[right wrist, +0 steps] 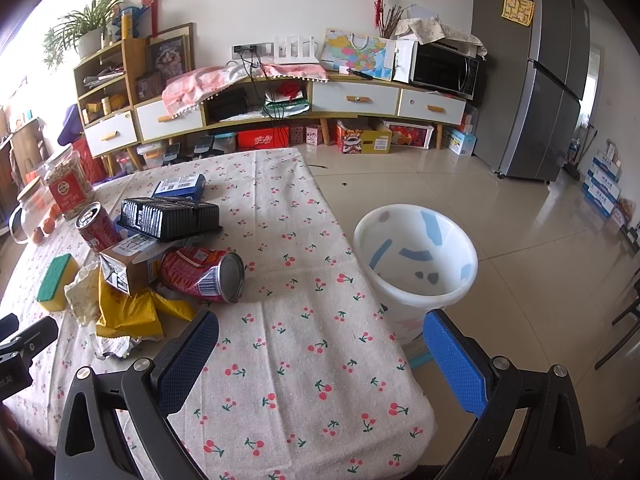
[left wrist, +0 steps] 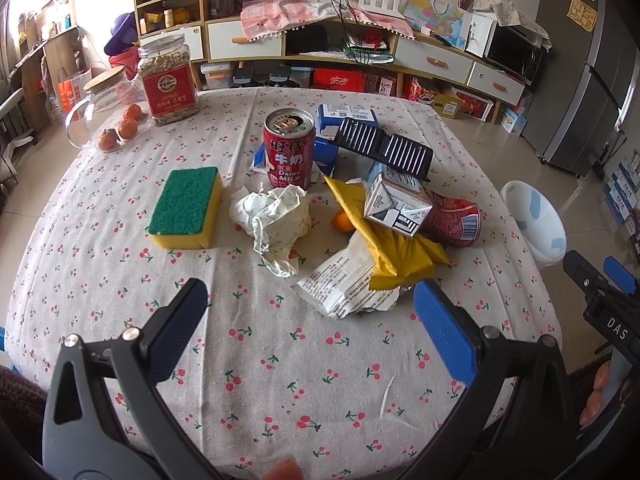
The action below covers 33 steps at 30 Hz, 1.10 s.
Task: Collect trash
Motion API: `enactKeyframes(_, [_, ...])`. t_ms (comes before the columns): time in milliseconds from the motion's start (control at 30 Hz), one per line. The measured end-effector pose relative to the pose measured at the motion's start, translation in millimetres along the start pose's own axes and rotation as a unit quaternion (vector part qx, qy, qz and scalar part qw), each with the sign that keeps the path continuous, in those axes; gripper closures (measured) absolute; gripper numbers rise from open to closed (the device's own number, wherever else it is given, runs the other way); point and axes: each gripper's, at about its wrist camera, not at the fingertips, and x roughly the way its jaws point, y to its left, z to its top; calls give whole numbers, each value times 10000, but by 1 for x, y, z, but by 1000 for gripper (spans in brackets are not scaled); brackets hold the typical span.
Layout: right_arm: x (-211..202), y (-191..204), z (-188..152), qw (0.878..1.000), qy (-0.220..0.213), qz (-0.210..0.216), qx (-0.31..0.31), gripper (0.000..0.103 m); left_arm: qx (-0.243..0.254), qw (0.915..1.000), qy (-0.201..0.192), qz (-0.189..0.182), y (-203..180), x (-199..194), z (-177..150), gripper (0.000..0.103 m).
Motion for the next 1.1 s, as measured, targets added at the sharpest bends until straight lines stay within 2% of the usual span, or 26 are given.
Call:
enactKeyframes(300, [-4, -5, -1, 10000, -15, -13, -6, 0, -24, 10000, 53, -46, 7, 1, 1, 0])
enactKeyframes(400, [-6, -3, -1, 9999, 28, 103, -58, 0, -71, 9995, 92, -279, 13, 0, 4, 0])
enactKeyframes(533, [-2, 1, 18, 9988, 204, 416, -138, 0, -169, 9979, 305, -555, 27, 5, 15, 0])
enactKeyframes(633, [4, 3, 28, 9967, 418, 686, -139, 0, -68, 9976, 451, -530, 37, 11, 24, 0])
enactKeyframes(733, [14, 11, 39, 9952, 572, 710, -366, 0, 83, 9973, 557, -472, 49, 17, 35, 0])
enactKeyframes(800, [22, 12, 46, 9905, 983, 898, -349, 0, 163, 9966, 701, -399, 57, 22, 44, 0])
enactKeyframes(933, [38, 23, 65, 9850, 1153, 1225, -383, 0, 298, 9947, 986, -74, 77, 36, 66, 0])
enactKeyframes(1100, [63, 36, 82, 9794, 1437, 1345, -458, 0, -1, 9898, 1423, -10, 105, 69, 86, 1])
